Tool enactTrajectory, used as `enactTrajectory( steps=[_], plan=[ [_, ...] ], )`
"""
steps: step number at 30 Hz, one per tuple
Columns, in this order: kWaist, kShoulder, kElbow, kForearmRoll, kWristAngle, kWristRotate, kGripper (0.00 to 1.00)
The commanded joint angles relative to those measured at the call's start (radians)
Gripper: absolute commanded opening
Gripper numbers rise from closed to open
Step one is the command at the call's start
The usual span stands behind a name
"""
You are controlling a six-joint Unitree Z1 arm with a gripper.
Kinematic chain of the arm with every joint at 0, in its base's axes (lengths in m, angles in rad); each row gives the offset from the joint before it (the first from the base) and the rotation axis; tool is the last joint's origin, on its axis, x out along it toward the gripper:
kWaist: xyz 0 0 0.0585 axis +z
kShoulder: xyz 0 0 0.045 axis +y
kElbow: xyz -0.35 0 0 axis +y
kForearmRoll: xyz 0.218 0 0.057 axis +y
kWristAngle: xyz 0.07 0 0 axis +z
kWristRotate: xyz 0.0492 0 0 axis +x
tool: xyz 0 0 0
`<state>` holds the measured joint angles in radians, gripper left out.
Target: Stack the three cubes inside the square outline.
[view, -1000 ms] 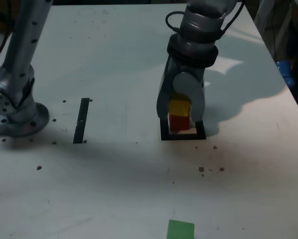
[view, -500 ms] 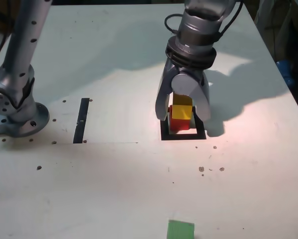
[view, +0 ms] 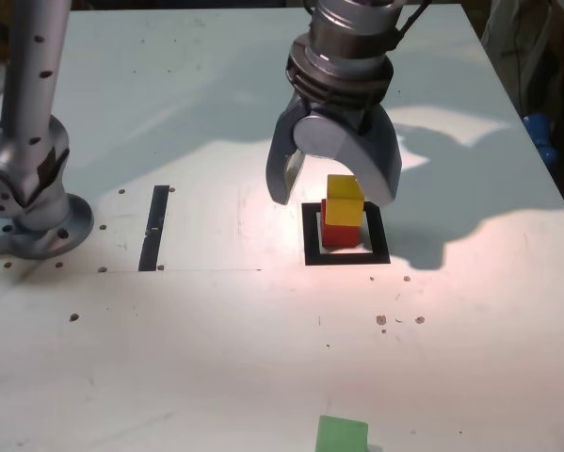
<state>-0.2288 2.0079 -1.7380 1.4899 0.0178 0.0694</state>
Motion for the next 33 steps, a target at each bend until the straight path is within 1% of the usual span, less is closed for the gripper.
enactTrajectory(
  steps=[1, 6, 12, 18, 25, 33],
  plan=[
    [-0.032, -0.011, -0.025, 0.017, 0.005, -0.004, 0.99],
    [-0.122, -0.002, -0.072, 0.045, 0.01, -0.036, 1.0],
    [-0.202, 0.034, -0.114, 0.057, -0.007, -0.121, 1.0],
    [-0.283, 0.095, -0.186, 0.067, -0.035, -0.201, 0.99],
    [-0.372, 0.171, -0.257, 0.067, -0.07, -0.327, 0.99],
    [-0.438, 0.26, -0.328, 0.062, -0.115, -0.452, 0.98]
  ],
)
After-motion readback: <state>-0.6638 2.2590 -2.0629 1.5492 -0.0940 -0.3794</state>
